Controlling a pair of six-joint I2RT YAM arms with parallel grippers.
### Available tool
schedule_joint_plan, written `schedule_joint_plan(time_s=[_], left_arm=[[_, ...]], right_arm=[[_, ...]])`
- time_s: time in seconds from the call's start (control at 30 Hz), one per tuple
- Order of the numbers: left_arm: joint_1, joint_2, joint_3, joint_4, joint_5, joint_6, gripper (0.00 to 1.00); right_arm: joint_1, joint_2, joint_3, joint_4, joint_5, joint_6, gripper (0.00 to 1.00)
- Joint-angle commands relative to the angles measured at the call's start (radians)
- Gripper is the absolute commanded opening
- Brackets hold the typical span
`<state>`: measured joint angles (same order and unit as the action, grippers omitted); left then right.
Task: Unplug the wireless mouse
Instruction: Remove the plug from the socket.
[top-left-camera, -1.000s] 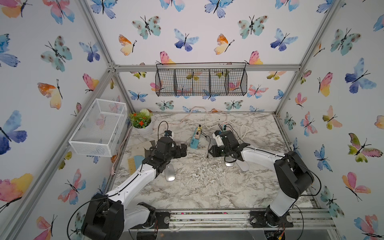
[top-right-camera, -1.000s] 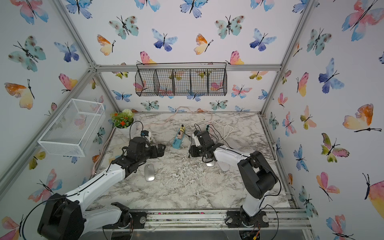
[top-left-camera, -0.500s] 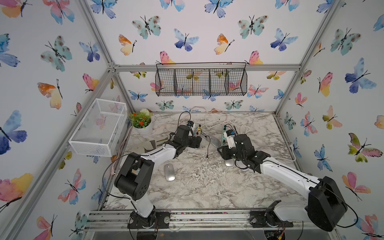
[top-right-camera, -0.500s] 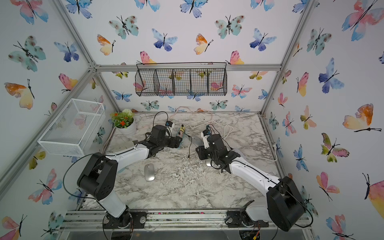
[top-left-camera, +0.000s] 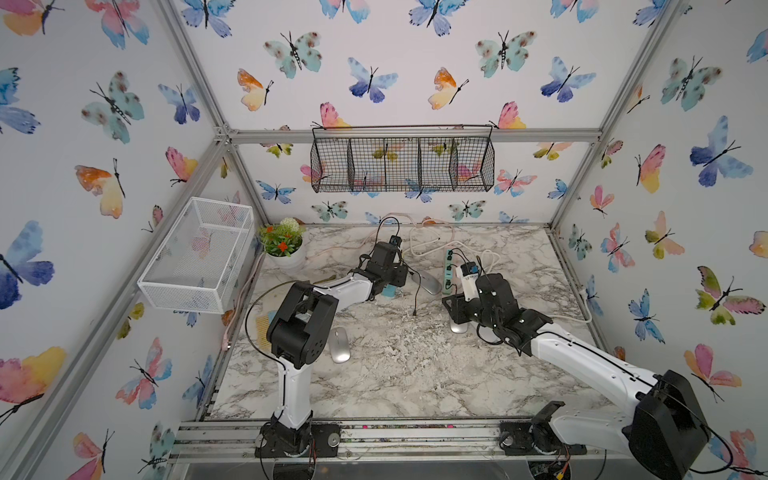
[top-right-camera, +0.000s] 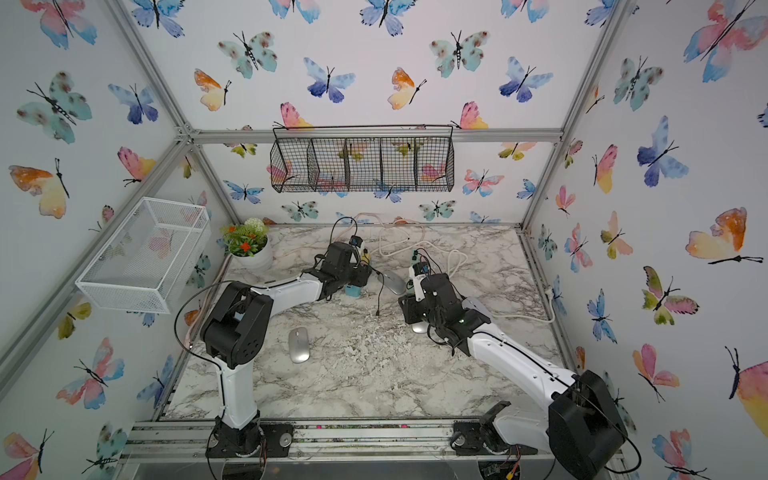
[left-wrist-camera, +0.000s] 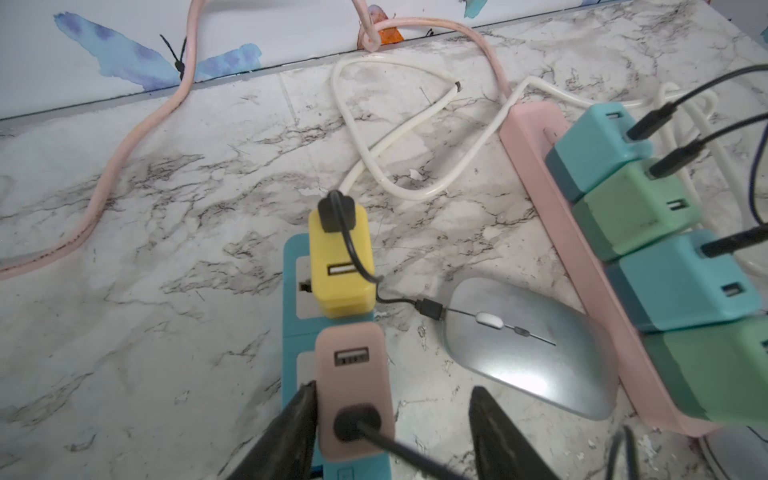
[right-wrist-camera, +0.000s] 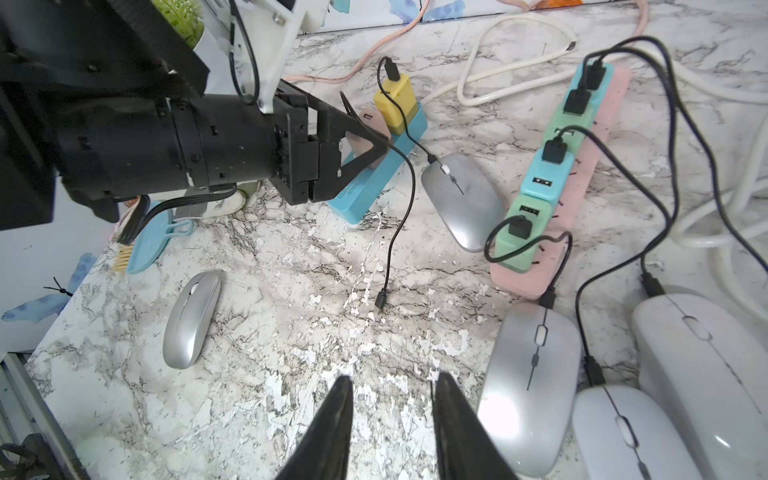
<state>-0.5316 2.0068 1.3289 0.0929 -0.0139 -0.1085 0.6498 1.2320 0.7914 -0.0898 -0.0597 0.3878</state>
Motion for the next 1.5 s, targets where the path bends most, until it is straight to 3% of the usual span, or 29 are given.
schedule_joint_plan(time_s=[0.0, 0.33, 0.5, 0.67, 0.93, 1.13, 1.47], left_arm=[[0.004, 0.04, 0.041, -0.052, -0.019, 0.021, 0.52], [0.005, 0.056, 0.05, -0.064, -0.023, 0.02, 0.21], [0.005, 0.051, 0.057, -0.072, -0.006, 0.014, 0.11], [0.006, -0.019, 0.0, -0.063, 0.036, -0.019, 0.06], [0.053, -0.181, -0.184, 0.045, 0.224, -0.159, 0.0], [0.119, -0.207, -0.265, 0.126, 0.38, -0.24, 0.0], [0.142, -0.205, -0.313, 0.175, 0.449, -0.28, 0.0]], right_arm=[[0.007, -0.012, -0.011, -0.019, 0.008, -0.007, 0.36], [0.007, 0.009, -0.003, -0.011, -0.02, 0.002, 0.35], [0.006, 0.02, -0.001, -0.008, -0.025, 0.01, 0.35], [0.007, 0.065, -0.017, 0.052, -0.035, 0.082, 0.34], [0.013, 0.218, 0.005, 0.202, -0.07, 0.25, 0.36], [0.055, 0.346, 0.056, 0.309, -0.128, 0.336, 0.36], [0.137, 0.561, 0.155, 0.451, -0.134, 0.474, 0.36]])
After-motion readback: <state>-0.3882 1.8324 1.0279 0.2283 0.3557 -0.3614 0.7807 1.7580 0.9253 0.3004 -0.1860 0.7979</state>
